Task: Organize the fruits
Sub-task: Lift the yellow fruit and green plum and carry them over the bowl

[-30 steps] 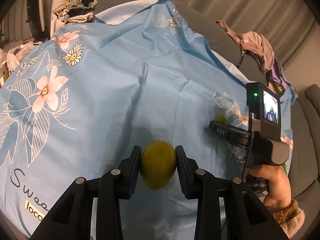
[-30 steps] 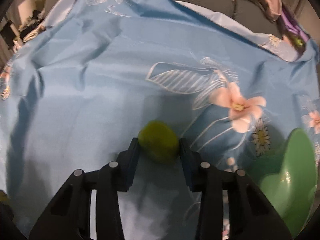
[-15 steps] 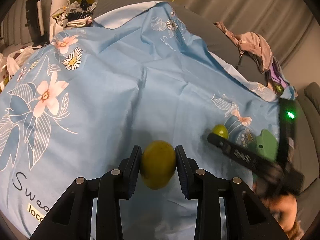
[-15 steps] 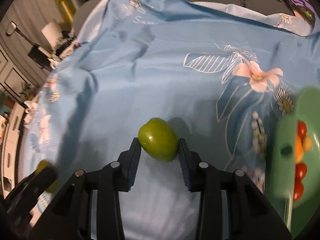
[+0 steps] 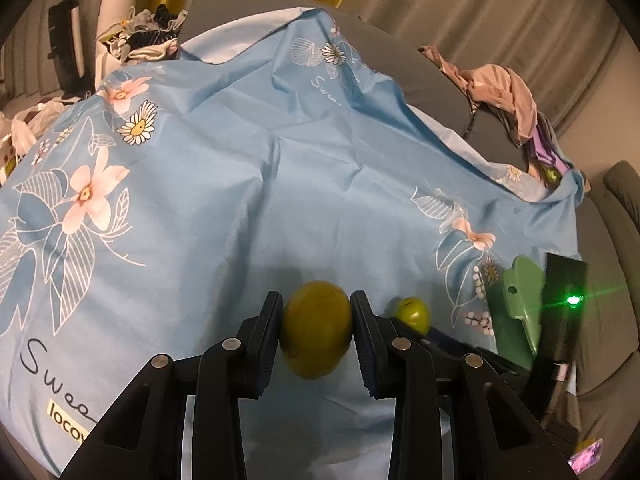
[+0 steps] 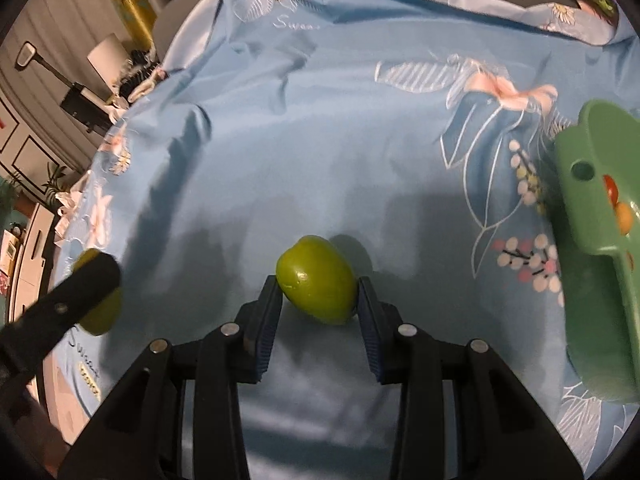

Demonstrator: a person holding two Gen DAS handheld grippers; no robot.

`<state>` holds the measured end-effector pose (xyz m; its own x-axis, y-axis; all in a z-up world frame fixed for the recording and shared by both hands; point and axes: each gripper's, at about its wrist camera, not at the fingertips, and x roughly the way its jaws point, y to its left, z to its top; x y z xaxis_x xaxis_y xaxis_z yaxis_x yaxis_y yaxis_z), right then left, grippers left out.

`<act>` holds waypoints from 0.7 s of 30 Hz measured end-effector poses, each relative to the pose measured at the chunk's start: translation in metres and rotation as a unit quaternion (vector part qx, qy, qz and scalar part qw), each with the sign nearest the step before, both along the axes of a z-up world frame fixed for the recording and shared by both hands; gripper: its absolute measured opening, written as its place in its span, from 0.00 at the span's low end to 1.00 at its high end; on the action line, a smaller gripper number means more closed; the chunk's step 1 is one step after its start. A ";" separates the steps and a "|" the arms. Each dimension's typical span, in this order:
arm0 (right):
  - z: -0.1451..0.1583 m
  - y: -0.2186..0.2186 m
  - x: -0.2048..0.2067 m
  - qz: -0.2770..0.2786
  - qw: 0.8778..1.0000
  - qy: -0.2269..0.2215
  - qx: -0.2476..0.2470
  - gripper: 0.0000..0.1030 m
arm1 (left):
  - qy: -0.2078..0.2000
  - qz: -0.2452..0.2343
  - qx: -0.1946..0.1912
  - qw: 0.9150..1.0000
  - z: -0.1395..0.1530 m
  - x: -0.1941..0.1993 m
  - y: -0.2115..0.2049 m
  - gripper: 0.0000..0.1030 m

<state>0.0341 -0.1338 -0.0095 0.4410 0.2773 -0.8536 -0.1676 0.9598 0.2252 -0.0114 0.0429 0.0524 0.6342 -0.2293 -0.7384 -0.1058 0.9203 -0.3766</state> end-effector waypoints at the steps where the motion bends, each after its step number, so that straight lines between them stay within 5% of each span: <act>1: 0.001 -0.001 -0.001 -0.002 1.000 -0.005 0.000 0.37 | 0.000 -0.003 0.003 1.000 0.000 0.000 -0.003 0.33; 21: 0.078 -0.049 -0.043 -0.018 0.989 -0.115 0.095 0.38 | -0.047 -0.035 0.042 0.997 0.021 -0.016 -0.041 0.33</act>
<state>-0.0086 -0.1824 0.0688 0.6304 0.4037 -0.6630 -0.2016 0.9100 0.3623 -0.0276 0.0022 0.0737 0.6859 -0.2147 -0.6953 -0.0091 0.9529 -0.3032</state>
